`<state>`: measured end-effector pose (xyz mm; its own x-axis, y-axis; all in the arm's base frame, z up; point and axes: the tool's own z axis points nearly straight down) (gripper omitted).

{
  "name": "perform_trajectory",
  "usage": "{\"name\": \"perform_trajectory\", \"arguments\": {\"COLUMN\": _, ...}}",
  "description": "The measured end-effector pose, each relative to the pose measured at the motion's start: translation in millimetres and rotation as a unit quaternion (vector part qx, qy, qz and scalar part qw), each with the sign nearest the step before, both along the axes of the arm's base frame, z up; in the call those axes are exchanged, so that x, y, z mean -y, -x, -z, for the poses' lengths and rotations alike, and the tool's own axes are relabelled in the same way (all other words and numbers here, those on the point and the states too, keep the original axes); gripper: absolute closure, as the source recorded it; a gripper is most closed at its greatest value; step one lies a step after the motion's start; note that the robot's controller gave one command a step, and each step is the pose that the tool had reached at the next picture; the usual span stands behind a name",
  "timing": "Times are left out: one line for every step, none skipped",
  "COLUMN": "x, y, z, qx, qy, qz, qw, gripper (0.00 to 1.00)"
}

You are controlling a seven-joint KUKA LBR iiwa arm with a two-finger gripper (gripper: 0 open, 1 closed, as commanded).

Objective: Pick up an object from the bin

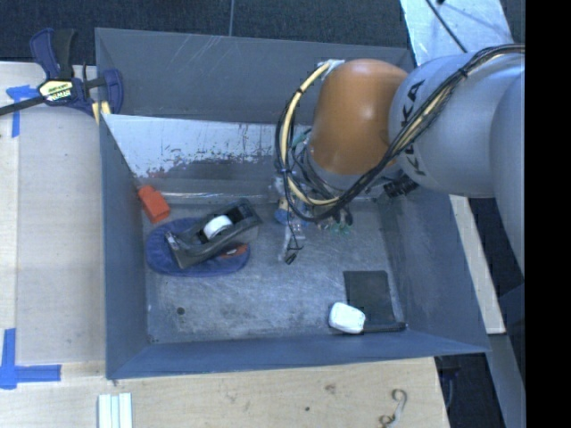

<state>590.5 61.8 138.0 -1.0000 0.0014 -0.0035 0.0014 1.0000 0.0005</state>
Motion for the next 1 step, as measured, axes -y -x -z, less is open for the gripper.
{"name": "perform_trajectory", "arguments": {"x": -86.0, "y": -26.4, "z": 43.8, "qx": -0.0024, "qy": 0.001, "qz": -0.217, "qw": 0.9763, "gripper": 0.0}}
